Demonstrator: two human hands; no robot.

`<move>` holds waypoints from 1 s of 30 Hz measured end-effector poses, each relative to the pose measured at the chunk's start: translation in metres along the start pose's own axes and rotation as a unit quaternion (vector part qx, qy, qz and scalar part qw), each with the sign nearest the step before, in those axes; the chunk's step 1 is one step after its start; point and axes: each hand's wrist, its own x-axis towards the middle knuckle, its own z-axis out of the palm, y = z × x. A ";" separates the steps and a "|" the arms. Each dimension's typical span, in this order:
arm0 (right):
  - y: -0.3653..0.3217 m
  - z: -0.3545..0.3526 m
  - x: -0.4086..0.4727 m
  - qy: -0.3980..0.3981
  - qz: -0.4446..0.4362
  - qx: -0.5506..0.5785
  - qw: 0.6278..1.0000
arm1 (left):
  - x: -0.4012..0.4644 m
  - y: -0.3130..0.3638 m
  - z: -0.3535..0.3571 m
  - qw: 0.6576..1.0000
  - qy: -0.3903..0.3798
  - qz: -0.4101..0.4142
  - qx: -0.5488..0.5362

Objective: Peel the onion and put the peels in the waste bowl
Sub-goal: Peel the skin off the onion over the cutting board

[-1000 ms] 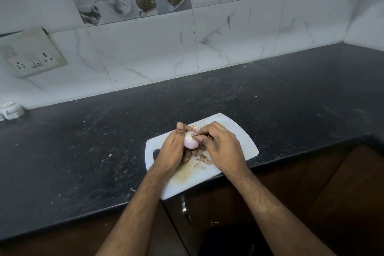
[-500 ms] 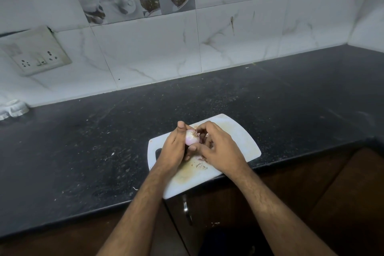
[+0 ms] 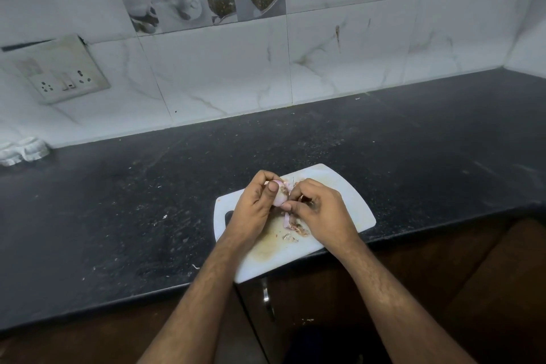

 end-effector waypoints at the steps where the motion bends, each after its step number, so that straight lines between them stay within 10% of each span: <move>1: 0.000 0.000 0.000 -0.002 0.001 0.000 1.000 | 0.000 0.001 0.000 1.000 0.003 0.005 0.000; 30: 0.001 -0.001 0.001 0.054 0.084 0.029 0.995 | 0.005 -0.006 0.001 0.997 0.035 0.012 -0.065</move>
